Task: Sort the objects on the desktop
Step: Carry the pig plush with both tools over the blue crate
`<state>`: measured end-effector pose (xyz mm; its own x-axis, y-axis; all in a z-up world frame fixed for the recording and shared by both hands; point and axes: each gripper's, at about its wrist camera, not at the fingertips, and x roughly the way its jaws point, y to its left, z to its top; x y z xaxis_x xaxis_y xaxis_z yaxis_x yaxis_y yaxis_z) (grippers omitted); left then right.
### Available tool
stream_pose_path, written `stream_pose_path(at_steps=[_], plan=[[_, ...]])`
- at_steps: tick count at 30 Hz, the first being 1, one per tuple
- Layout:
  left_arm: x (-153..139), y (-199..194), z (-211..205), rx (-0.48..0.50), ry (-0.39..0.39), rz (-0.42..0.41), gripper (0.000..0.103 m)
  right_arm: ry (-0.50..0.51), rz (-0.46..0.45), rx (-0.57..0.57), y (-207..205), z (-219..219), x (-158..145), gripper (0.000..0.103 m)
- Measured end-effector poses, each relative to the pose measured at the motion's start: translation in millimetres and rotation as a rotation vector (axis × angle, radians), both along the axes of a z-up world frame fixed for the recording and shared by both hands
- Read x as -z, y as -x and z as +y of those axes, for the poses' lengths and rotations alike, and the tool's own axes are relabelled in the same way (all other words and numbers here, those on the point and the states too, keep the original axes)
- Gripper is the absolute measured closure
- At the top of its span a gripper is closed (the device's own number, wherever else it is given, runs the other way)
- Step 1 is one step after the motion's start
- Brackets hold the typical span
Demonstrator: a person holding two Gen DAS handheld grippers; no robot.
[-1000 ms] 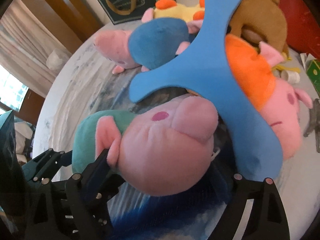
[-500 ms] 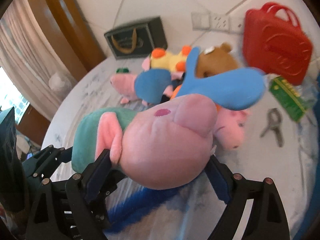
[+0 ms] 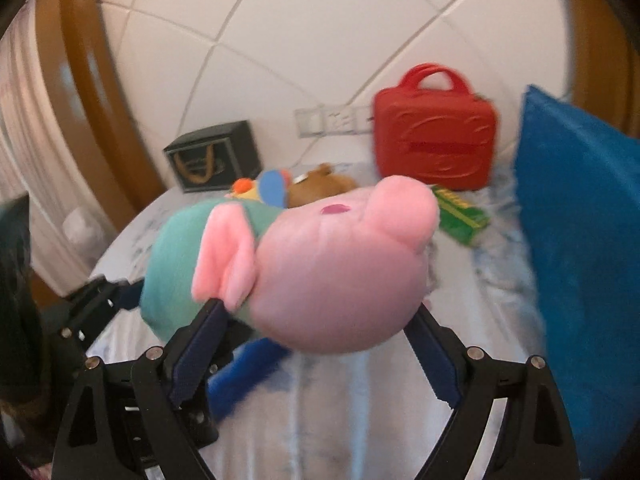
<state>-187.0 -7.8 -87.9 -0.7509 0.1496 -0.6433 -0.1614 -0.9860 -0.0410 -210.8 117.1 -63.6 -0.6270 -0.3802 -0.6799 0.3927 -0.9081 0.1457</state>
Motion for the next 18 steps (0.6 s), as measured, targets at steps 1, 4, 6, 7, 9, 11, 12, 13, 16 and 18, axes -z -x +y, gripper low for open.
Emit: stream_pose_path(at_steps=[1,4,6,7,9,11,12,13,16,18], plan=[[-5,0,10,0.023,-0.011,0.011,0.031,0.005,0.01,0.023,-4,12,-5,0.013],[-17,-2,37,0.072,-0.014,0.048,0.031,0.033,0.057,0.098,-12,48,-18,0.017],[-28,-4,57,0.103,-0.009,0.076,0.031,0.044,0.071,0.127,-15,71,-27,0.017],[-34,-3,69,0.119,-0.006,0.089,0.031,0.044,0.086,0.143,-16,81,-32,0.017],[-47,-2,93,0.152,-0.002,0.116,0.031,0.055,0.117,0.176,-20,106,-45,0.017],[-60,-2,120,0.187,0.009,0.149,0.031,0.062,0.144,0.209,-22,129,-56,0.017],[-67,-2,136,0.206,0.017,0.169,0.031,0.065,0.157,0.226,-23,141,-62,0.017],[-74,-3,151,0.225,0.021,0.188,0.031,0.07,0.174,0.245,-25,156,-68,0.017],[-91,-4,191,0.278,0.024,0.229,0.03,0.082,0.219,0.302,-31,199,-86,0.017],[-100,-3,218,0.315,0.023,0.243,0.03,0.083,0.241,0.336,-36,224,-96,0.017]])
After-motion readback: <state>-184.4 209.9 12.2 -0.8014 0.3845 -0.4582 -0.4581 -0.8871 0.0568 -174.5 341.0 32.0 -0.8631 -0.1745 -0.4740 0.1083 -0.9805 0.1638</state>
